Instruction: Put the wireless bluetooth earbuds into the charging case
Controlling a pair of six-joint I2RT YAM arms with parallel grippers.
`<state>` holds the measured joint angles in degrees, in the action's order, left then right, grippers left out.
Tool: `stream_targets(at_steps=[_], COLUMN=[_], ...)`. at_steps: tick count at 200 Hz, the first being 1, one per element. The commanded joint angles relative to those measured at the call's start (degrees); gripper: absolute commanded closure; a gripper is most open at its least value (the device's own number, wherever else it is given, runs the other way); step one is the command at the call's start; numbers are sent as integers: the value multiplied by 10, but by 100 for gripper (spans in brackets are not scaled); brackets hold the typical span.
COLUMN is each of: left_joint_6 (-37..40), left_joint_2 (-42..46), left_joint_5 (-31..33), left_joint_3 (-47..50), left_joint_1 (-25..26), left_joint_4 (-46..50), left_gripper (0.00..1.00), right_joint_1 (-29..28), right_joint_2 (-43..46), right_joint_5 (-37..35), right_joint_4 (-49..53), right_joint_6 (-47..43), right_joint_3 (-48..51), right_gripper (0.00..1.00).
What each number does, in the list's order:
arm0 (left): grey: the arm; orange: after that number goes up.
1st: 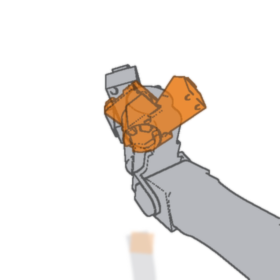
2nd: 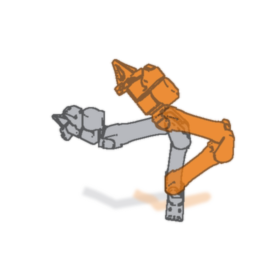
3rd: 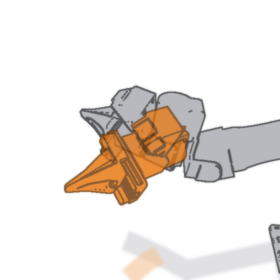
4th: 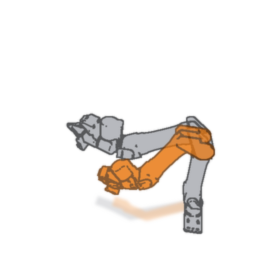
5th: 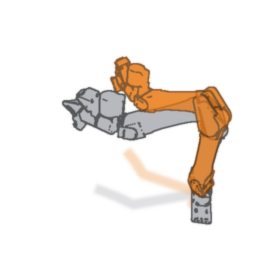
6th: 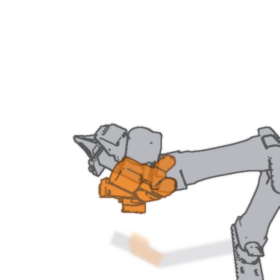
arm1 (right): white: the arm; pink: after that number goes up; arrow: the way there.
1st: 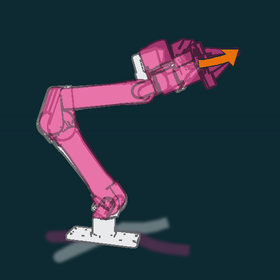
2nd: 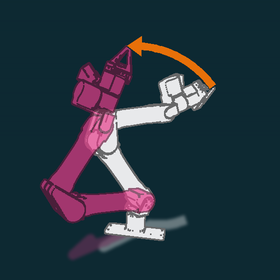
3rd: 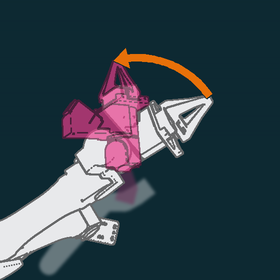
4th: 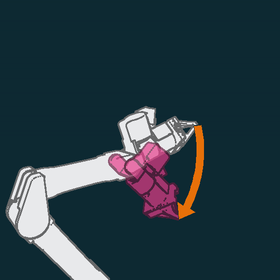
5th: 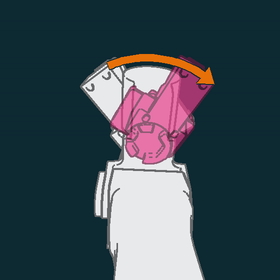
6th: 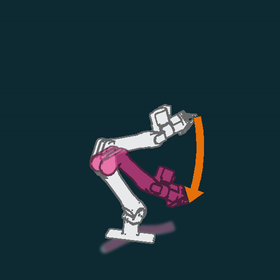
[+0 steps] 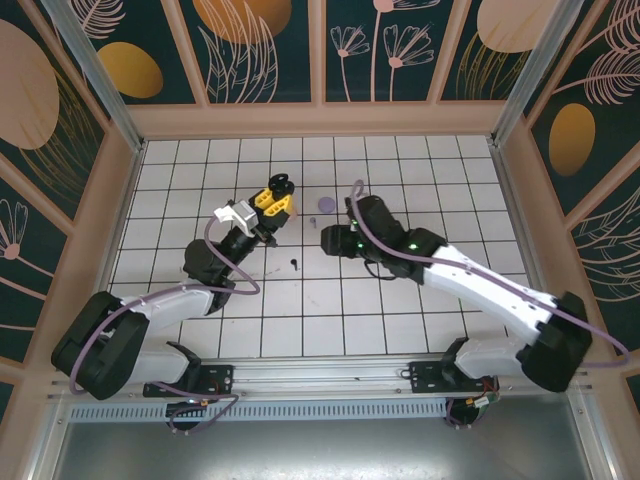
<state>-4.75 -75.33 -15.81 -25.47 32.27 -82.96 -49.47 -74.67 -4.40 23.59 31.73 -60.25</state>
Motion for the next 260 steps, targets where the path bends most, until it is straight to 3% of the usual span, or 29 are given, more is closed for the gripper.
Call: stream_targets(at_steps=[1, 63, 128, 188, 260], left_joint_6=[16, -7, -34, -35, -38], left_joint_2=[16, 42, 65, 80, 83], left_joint_5=[52, 97, 121, 118, 113], left_joint_3=[10, 27, 44, 51, 53], left_joint_1=[2, -25, -69, -79, -81], left_joint_4=[-37, -55, -64, -60, -58], left_gripper=[100, 100, 100, 100, 100], right_joint_1=[2, -11, -43, -61, -65], right_joint_2=[-69, -263, -393, -467, -494], right_joint_5=[33, 33, 20, -23, -31], right_joint_4=[-43, -22, 31, 85, 95], right_joint_6=[3, -35, -56, -60, -57], right_joint_3=[-2, -109, -221, -295, -306], right_gripper=[41, 48, 52, 57, 62])
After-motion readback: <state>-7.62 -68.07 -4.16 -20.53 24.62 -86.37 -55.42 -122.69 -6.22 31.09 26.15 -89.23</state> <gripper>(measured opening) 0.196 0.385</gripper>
